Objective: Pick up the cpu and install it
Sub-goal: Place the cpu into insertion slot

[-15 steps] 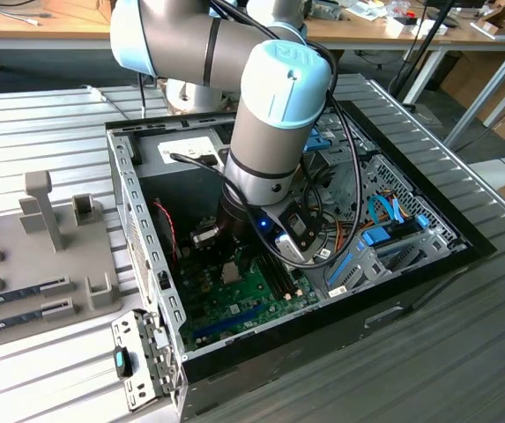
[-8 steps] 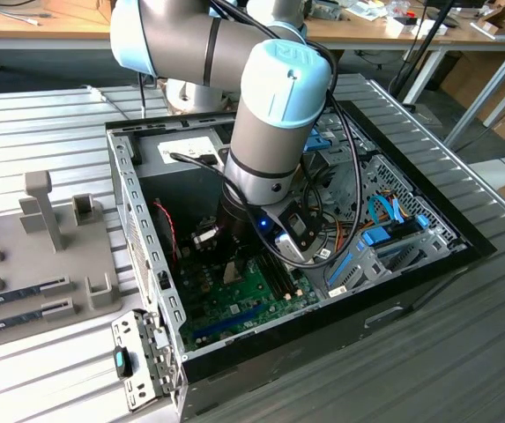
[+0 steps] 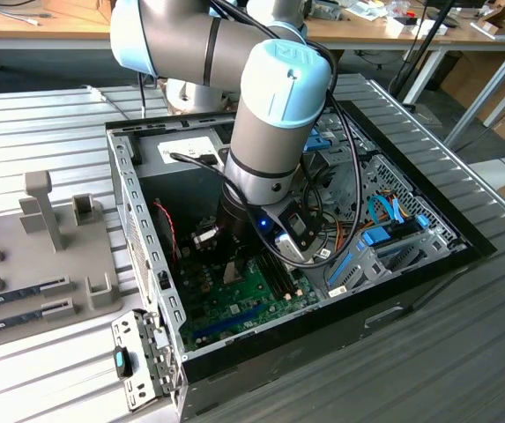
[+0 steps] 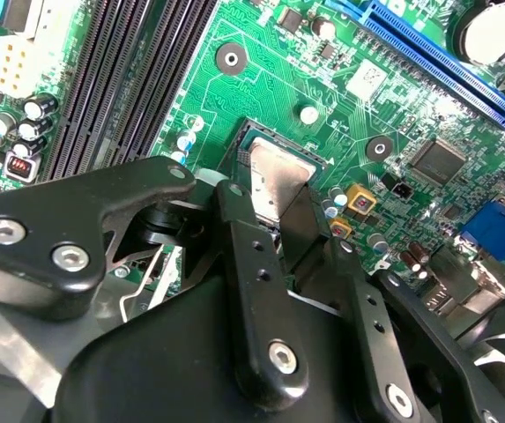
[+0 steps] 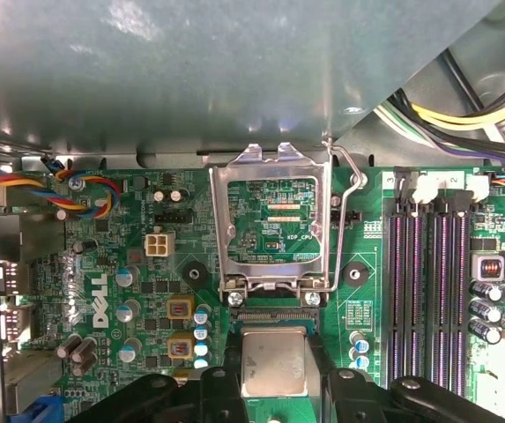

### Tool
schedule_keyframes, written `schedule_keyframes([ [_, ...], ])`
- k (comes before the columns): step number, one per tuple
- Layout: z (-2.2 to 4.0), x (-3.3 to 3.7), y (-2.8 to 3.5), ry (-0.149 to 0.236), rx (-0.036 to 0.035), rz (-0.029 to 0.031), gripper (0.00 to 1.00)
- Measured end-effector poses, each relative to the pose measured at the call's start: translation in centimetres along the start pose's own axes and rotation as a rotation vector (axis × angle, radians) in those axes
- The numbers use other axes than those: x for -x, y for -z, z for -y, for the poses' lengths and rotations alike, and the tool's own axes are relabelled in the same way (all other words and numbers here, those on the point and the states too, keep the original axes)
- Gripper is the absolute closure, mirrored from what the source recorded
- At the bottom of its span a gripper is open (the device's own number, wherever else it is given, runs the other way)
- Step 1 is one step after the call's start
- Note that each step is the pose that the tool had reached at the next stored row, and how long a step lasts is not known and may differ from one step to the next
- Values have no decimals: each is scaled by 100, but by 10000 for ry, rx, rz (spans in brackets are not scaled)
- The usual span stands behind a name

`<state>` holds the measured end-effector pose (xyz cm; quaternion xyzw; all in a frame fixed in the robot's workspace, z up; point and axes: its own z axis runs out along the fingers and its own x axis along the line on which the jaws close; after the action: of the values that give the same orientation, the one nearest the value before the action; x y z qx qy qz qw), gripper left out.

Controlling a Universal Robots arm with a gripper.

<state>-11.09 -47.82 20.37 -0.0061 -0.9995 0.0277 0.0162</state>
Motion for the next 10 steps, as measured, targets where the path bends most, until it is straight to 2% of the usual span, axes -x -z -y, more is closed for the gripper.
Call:
schedule_keyframes([
  [4,0,0,0,0,4,0,62],
  [10,1,-1,33,1,81,1,62],
])
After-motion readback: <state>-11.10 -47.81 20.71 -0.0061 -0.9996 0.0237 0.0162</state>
